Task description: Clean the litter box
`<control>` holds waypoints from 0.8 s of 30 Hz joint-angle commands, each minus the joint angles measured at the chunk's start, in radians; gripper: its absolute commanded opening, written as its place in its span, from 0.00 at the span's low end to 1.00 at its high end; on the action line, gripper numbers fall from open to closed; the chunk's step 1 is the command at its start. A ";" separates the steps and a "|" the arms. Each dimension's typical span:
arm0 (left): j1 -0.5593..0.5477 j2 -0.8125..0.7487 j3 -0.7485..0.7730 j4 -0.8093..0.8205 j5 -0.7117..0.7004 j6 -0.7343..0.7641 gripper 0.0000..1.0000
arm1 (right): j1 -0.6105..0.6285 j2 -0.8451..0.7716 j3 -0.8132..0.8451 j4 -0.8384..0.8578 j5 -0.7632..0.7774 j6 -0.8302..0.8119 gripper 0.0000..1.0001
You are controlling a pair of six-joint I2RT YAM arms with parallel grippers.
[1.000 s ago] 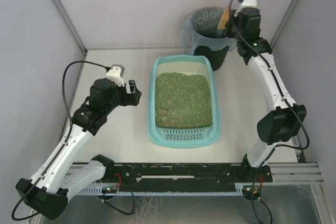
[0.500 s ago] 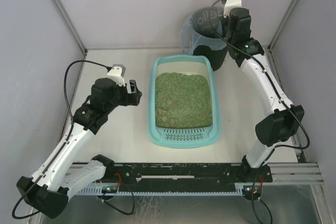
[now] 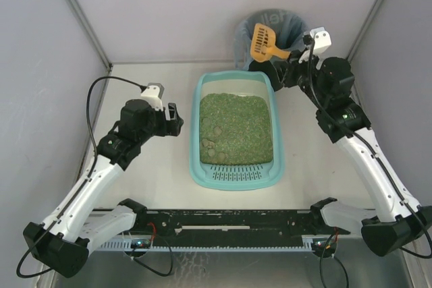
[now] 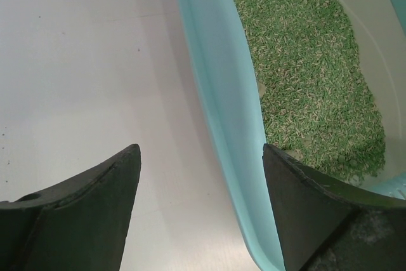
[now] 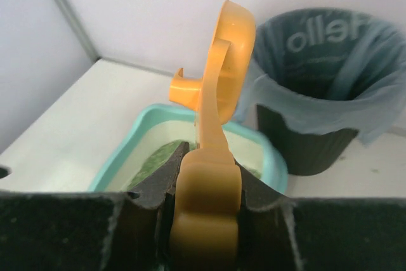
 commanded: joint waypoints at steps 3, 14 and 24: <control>0.009 -0.016 -0.005 0.017 0.008 0.020 0.81 | 0.014 0.006 -0.020 -0.265 -0.193 0.152 0.00; -0.014 -0.056 -0.048 0.147 0.061 0.012 0.79 | 0.083 0.066 -0.011 -0.577 -0.180 0.143 0.00; -0.443 -0.179 -0.357 0.825 -0.161 0.287 0.82 | 0.165 0.039 -0.012 -0.617 -0.140 0.071 0.00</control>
